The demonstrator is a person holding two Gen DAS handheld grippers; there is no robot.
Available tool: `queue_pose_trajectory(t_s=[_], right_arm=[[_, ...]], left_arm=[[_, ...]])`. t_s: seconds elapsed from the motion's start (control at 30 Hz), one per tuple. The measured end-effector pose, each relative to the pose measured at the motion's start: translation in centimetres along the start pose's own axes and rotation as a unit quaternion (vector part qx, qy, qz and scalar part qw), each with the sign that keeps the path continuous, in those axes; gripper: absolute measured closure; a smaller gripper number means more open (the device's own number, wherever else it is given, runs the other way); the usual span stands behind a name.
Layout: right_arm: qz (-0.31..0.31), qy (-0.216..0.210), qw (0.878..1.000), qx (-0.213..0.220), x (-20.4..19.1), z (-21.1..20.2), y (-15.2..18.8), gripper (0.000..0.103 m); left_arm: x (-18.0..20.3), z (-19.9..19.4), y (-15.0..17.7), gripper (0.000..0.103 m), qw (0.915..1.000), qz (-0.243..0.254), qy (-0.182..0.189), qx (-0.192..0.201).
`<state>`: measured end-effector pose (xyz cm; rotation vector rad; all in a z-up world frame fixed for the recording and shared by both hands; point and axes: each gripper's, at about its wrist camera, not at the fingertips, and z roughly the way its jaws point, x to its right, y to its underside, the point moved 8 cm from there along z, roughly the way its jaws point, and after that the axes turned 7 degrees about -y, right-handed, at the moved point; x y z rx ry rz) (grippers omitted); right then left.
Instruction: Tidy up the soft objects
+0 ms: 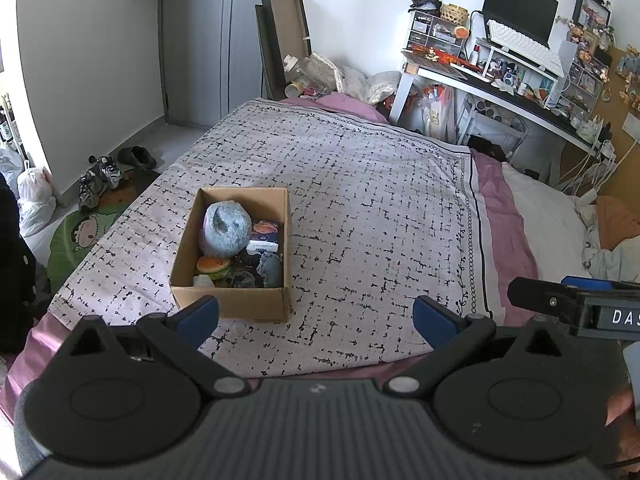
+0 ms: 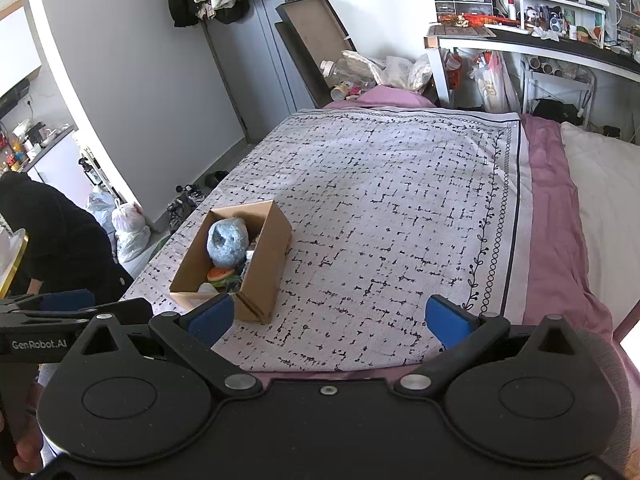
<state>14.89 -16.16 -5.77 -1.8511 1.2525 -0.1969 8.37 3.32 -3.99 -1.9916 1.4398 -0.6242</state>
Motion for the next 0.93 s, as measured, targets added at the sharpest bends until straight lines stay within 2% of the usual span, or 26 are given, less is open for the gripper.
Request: queue_pose_trajectory(t_s=[0.93], right_arm=[[-0.001,0.004,1.000,-0.009,0.08,0.27,0.64,0.000]], left_arm=[[0.10,-0.10,0.31,0.001,1.0000,0.005,-0.002,0.006]])
